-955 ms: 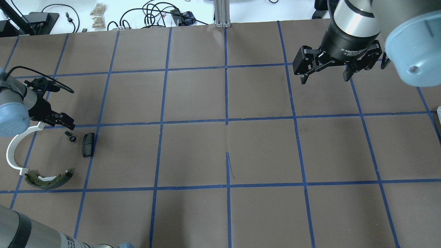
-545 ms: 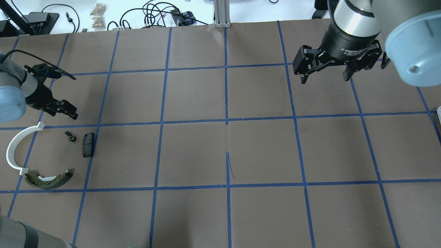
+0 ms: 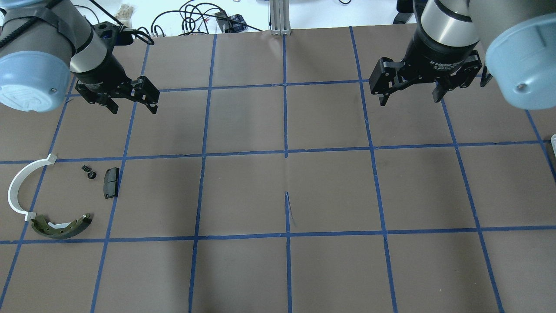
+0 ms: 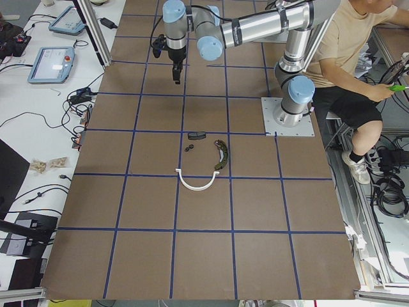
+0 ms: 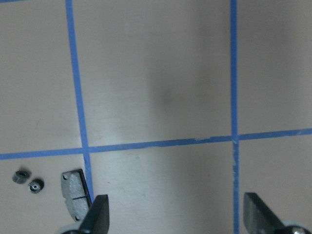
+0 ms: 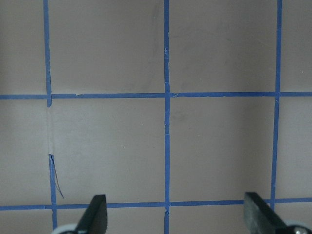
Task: Place bearing gear from tray to pile
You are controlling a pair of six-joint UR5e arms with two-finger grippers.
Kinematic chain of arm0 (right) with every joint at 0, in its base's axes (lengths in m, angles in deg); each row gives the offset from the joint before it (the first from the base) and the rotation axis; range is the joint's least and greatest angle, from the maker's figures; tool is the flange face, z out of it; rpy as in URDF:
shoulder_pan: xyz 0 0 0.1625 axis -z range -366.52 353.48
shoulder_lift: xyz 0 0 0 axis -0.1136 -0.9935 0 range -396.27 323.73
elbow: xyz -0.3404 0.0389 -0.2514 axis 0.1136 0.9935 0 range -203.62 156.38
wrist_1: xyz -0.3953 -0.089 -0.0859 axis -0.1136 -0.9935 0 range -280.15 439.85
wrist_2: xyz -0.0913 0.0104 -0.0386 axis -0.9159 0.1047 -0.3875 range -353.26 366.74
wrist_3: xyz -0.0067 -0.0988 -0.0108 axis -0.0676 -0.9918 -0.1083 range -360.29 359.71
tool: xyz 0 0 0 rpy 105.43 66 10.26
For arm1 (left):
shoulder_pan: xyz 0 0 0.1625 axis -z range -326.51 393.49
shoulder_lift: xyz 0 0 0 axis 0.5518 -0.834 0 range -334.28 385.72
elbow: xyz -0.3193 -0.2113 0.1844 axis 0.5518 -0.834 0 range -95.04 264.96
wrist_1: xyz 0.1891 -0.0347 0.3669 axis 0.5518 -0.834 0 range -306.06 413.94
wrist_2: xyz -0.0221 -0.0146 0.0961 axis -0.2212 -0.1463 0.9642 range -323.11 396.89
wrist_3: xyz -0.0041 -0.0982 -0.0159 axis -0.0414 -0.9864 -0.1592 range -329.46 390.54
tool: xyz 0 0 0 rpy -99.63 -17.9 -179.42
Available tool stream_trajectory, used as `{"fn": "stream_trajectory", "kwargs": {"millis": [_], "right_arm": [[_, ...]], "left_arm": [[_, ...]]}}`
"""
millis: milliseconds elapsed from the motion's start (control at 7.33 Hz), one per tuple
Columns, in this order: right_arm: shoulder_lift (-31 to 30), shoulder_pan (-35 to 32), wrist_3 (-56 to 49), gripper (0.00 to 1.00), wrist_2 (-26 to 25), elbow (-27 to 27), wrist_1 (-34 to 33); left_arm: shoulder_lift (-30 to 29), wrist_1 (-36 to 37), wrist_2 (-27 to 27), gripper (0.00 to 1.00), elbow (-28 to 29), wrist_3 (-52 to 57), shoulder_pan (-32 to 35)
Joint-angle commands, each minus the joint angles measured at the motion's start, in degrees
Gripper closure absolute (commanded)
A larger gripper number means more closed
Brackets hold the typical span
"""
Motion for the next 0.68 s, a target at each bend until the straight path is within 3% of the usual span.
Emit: {"fn": "stream_trajectory", "kwargs": {"millis": [0,545], "right_arm": [[0.0,0.0,-0.23,0.0,0.11,0.07,0.0],[0.0,0.0,-0.14,0.0,0.03,0.07,0.0]], "left_arm": [[5.51,-3.71,-0.95,0.0,0.6,-2.83,4.64],[7.73,-12.4,-0.16,0.0,4.8,-9.75,4.65]]}}
